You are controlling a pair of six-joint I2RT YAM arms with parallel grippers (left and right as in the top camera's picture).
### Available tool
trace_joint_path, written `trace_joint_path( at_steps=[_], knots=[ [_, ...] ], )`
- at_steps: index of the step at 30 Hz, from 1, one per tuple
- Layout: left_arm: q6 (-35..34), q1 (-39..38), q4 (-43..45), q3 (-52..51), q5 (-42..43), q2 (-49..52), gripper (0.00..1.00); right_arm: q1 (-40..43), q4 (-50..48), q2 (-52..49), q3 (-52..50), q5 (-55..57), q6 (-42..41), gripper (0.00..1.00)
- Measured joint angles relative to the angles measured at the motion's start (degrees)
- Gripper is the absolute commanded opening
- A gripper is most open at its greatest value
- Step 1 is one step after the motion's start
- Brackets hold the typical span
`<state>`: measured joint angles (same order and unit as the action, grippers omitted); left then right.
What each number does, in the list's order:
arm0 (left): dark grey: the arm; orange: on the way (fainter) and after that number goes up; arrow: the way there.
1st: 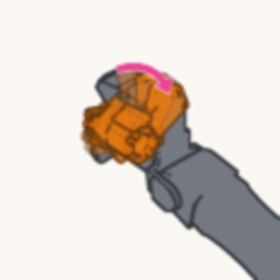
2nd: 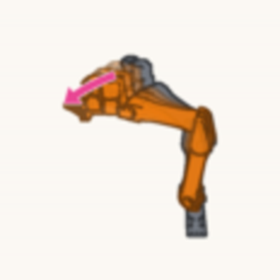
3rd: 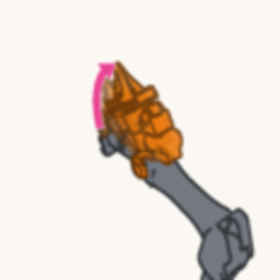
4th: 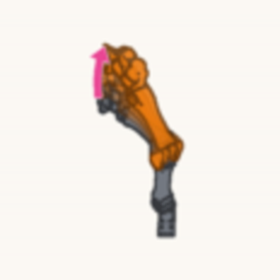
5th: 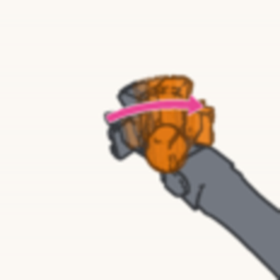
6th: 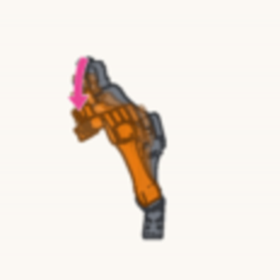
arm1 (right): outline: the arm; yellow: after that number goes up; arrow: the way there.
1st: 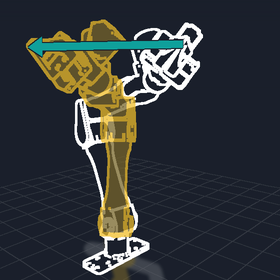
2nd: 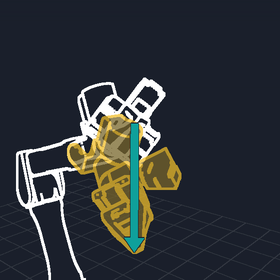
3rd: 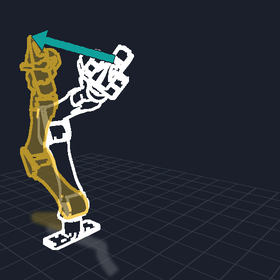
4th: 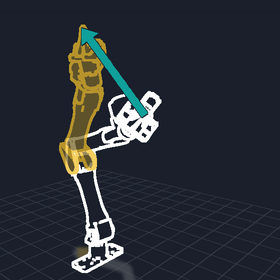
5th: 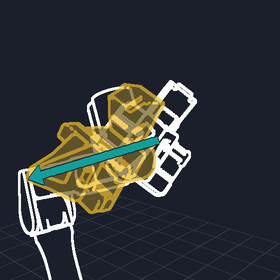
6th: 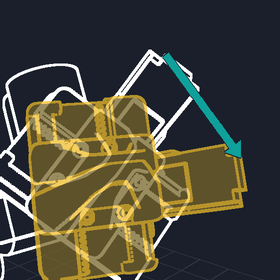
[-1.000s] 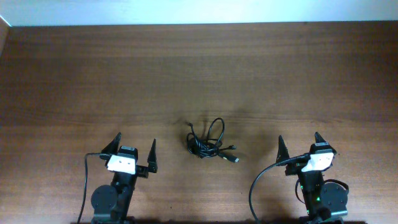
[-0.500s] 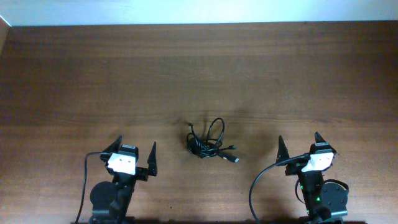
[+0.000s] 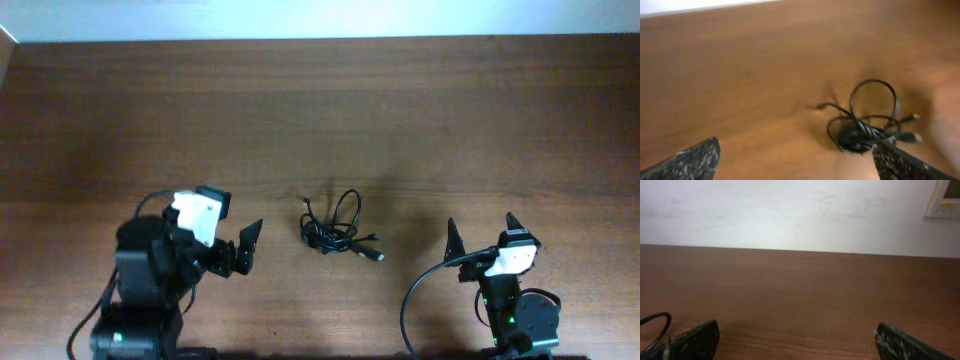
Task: Untangle cables
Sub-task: 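Reach the left gripper down onto the black cable bundle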
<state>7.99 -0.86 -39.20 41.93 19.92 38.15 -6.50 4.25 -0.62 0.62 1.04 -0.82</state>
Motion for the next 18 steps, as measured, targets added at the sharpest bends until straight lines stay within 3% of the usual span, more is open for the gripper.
trace_joint_path(
  at_steps=[8,12,15,18],
  knots=[
    [3.0,-10.6,-20.0,23.6,2.4,24.8,0.99,0.0,0.0,0.0,0.0,0.0,0.0,0.98],
    [3.0,-15.5,-23.0,29.3,2.4,35.5,0.99,0.0,0.0,0.0,0.0,0.0,0.0,0.98],
    [-0.8,-19.3,-21.6,30.8,2.4,41.5,0.99,0.0,0.0,0.0,0.0,0.0,0.0,0.98],
    [-1.8,-20.3,-21.0,30.8,2.4,43.4,0.99,0.0,0.0,0.0,0.0,0.0,0.0,0.98]
  ],
)
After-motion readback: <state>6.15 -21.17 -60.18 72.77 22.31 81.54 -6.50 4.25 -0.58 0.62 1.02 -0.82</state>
